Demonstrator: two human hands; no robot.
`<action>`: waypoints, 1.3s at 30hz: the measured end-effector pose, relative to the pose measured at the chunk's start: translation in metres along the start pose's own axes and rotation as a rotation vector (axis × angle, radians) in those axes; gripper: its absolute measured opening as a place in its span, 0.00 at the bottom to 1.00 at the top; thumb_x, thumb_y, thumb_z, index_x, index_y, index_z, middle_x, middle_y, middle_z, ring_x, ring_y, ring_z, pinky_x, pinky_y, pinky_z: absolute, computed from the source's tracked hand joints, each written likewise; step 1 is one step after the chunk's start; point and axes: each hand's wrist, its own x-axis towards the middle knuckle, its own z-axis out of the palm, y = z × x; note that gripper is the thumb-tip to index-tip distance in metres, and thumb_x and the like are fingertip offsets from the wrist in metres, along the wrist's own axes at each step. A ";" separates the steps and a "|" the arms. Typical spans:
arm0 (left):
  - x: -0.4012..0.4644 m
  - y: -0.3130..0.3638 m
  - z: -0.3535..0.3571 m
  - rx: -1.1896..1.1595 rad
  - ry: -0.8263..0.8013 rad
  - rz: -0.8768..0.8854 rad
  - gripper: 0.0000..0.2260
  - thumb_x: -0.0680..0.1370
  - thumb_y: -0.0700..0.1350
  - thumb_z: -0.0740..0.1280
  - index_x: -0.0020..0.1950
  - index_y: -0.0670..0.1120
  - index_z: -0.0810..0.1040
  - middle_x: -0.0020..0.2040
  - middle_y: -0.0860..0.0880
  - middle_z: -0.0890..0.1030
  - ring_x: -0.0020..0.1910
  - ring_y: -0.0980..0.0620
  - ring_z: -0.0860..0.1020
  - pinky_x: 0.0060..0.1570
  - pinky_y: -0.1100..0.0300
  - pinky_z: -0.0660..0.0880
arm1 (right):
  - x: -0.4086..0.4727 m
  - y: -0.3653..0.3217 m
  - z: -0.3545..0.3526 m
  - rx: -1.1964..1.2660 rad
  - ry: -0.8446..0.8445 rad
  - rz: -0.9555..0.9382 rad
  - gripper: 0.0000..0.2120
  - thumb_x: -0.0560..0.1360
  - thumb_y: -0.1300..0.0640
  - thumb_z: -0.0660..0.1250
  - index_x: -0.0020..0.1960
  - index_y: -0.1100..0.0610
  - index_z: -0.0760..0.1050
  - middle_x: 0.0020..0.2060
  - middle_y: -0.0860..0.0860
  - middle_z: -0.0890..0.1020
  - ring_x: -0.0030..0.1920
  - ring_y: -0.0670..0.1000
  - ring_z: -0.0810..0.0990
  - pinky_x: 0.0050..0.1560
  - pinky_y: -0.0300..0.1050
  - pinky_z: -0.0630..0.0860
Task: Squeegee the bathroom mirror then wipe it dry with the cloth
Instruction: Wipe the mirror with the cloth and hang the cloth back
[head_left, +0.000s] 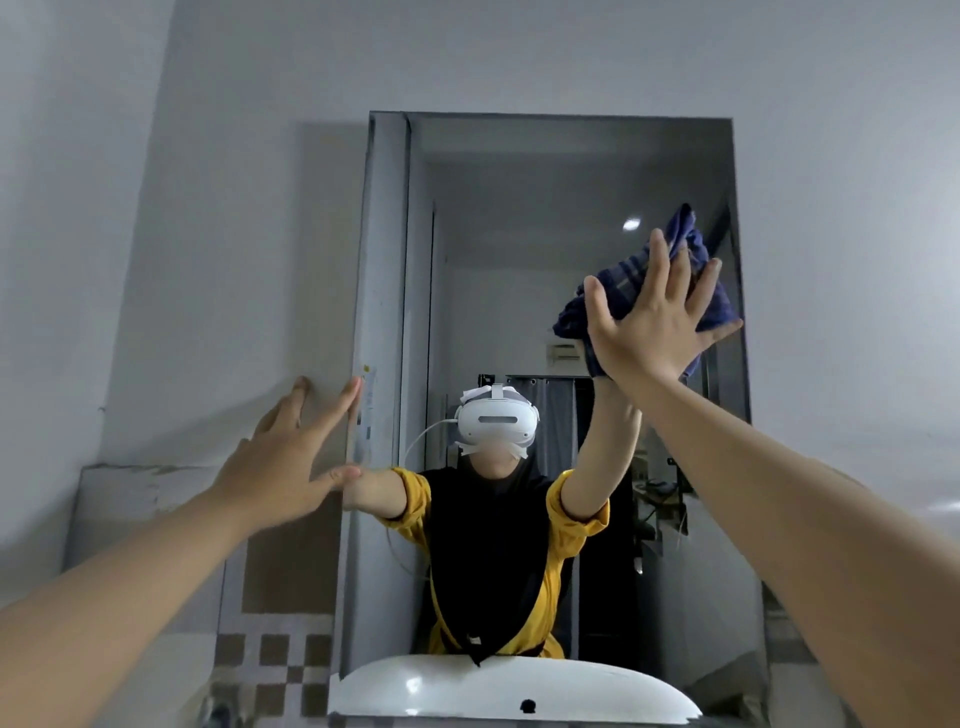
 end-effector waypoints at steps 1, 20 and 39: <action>-0.003 -0.002 0.001 0.001 -0.010 0.005 0.42 0.67 0.68 0.60 0.68 0.71 0.31 0.77 0.41 0.42 0.75 0.37 0.48 0.65 0.32 0.62 | -0.007 -0.008 0.003 0.001 -0.005 -0.005 0.38 0.72 0.32 0.54 0.76 0.44 0.49 0.78 0.49 0.55 0.78 0.56 0.43 0.66 0.76 0.40; -0.014 -0.017 0.018 -0.086 -0.109 0.043 0.49 0.68 0.64 0.68 0.66 0.70 0.27 0.72 0.49 0.25 0.70 0.49 0.29 0.64 0.27 0.51 | -0.086 -0.164 0.060 -0.050 -0.170 -0.693 0.37 0.70 0.31 0.57 0.75 0.42 0.56 0.75 0.46 0.61 0.78 0.56 0.49 0.66 0.77 0.43; -0.013 -0.016 0.024 -0.051 -0.114 0.010 0.48 0.68 0.64 0.67 0.64 0.70 0.25 0.70 0.50 0.22 0.69 0.47 0.29 0.63 0.27 0.48 | -0.022 0.049 -0.017 -0.193 -0.146 -0.570 0.37 0.71 0.29 0.52 0.76 0.43 0.55 0.76 0.49 0.61 0.78 0.54 0.49 0.69 0.75 0.50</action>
